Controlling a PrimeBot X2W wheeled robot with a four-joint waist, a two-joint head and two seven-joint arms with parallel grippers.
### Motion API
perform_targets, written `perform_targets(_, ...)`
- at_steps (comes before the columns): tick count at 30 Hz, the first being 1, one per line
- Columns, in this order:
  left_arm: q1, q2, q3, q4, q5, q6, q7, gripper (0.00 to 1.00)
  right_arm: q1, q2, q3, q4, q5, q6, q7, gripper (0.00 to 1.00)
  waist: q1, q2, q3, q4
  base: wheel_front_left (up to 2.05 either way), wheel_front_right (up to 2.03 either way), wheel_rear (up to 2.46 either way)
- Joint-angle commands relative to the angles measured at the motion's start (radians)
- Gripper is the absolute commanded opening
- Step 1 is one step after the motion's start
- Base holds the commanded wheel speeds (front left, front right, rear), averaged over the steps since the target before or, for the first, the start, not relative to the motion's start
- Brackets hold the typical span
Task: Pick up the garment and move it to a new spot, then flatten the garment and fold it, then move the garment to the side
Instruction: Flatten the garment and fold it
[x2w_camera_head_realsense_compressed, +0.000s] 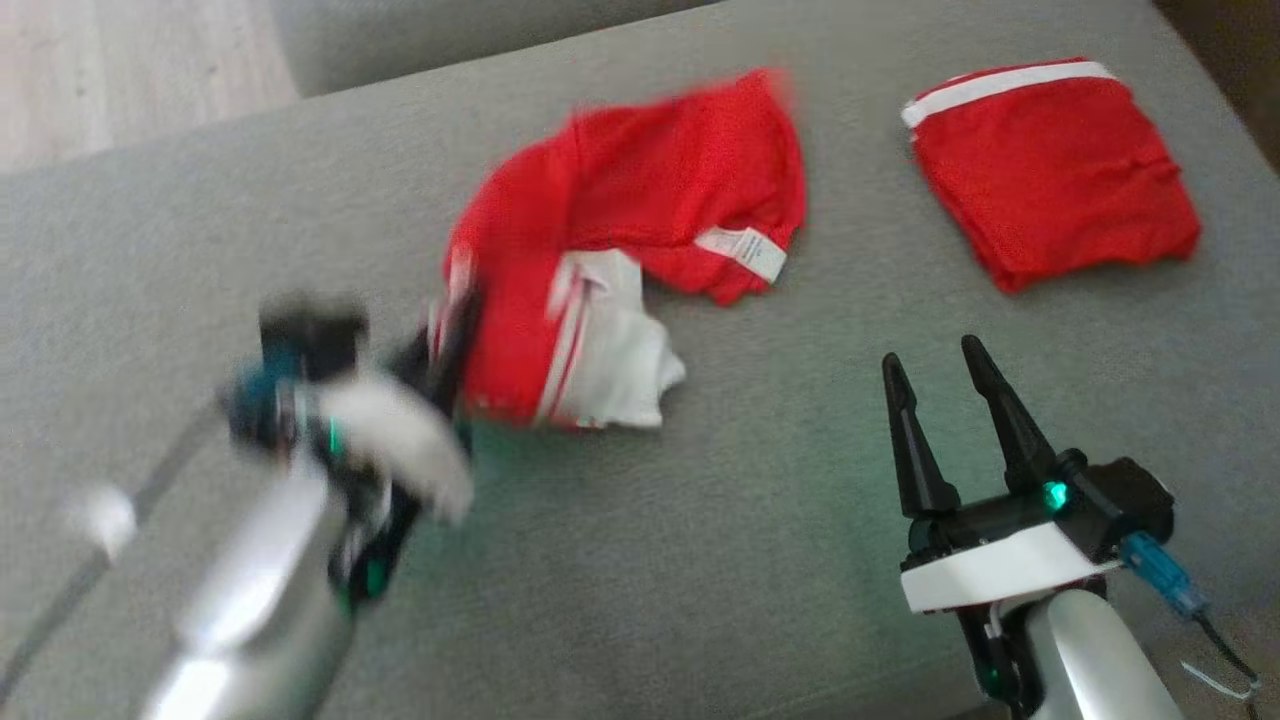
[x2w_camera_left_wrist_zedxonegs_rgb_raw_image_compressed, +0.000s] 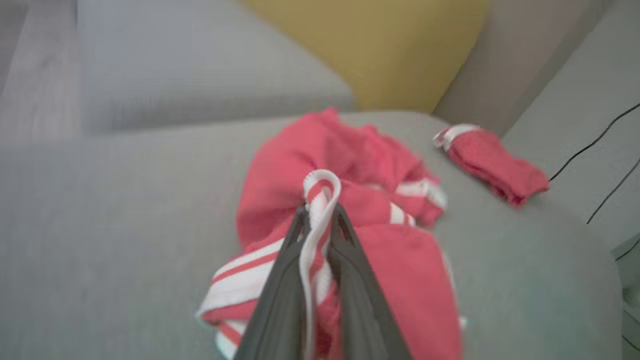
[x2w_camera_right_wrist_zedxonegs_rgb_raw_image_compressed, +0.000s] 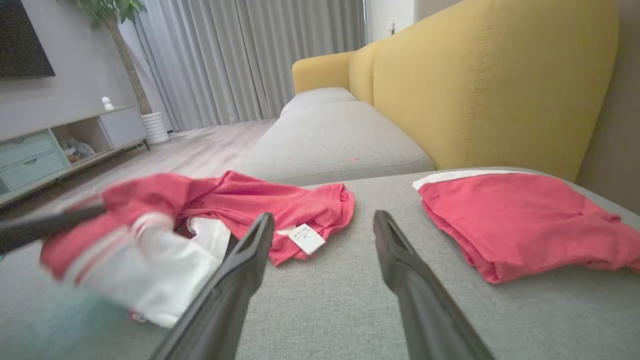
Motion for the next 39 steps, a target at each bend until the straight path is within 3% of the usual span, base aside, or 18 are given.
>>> perform_targets(1,0.006,0.037,0.039,0.0,-0.002,0.007,-0.046,0.0,-0.014,-0.003,0.014,-0.029,-0.019,-0.001,-0.004,1.0,0.0,0.0,0.02,0.03,0.0,0.0,0.0)
perform_targets(4,0.072,0.032,0.019,0.07,0.023,0.009,-0.117,0.0,-0.015,-0.003,0.004,-0.024,-0.042,-0.001,-0.004,1.0,0.0,0.0,0.031,0.059,0.0,0.0,0.0)
perform_targets(5,0.081,0.021,0.015,0.087,0.027,0.01,-0.142,0.15,-0.014,-0.003,-0.002,-0.023,-0.049,-0.001,-0.004,1.0,0.0,0.0,0.031,0.07,0.0,0.0,0.0)
perform_targets(6,0.081,0.021,0.015,0.087,0.027,0.01,-0.142,0.15,-0.014,-0.003,-0.002,-0.023,-0.049,-0.001,-0.004,1.0,0.0,0.0,0.031,0.07,0.0,0.0,0.0)
perform_targets(8,0.086,0.003,0.005,0.111,0.044,0.012,-0.185,0.59,-0.01,-0.003,-0.014,-0.02,-0.061,-0.001,-0.004,1.0,0.0,0.0,0.03,0.094,0.0,0.0,0.0)
perform_targets(9,0.084,-0.005,0.0,0.121,0.055,0.019,-0.207,1.0,-0.007,-0.003,-0.018,-0.018,-0.066,-0.001,-0.004,1.0,0.0,0.0,0.028,0.106,0.0,0.0,0.0)
perform_targets(15,0.071,-0.021,-0.022,0.129,0.168,0.107,-0.304,1.0,0.007,-0.003,-0.015,-0.007,-0.078,-0.001,-0.004,1.0,0.0,0.0,0.006,0.148,0.0,0.0,0.0)
perform_targets(18,0.068,-0.012,-0.036,0.066,0.263,0.171,-0.32,1.0,0.008,-0.003,-0.016,-0.008,-0.079,-0.001,-0.004,1.0,0.0,0.0,0.005,0.163,0.0,0.0,0.0)
perform_targets(21,0.076,-0.001,-0.073,-0.031,0.365,0.204,-0.323,1.0,0.006,-0.003,-0.021,-0.01,-0.08,-0.001,-0.004,1.0,0.0,0.0,0.011,0.175,0.0,0.0,0.0)
perform_targets(27,0.094,0.008,-0.208,-0.119,0.498,0.163,-0.319,1.0,0.001,-0.003,-0.024,-0.012,-0.082,-0.001,-0.004,1.0,0.0,0.0,0.026,0.189,0.0,0.0,0.0)
perform_targets(32,0.05,-0.013,-0.334,-0.07,0.571,0.083,-0.247,1.0,-0.009,-0.003,-0.018,-0.01,-0.083,-0.001,-0.004,1.0,0.0,0.0,0.038,0.187,0.0,0.0,0.0)
perform_targets(39,-0.014,-0.056,-0.415,0.014,0.611,0.044,-0.183,1.0,-0.021,-0.003,-0.01,-0.014,-0.081,-0.001,-0.004,1.0,0.0,0.0,0.059,0.17,0.0,0.0,0.0)
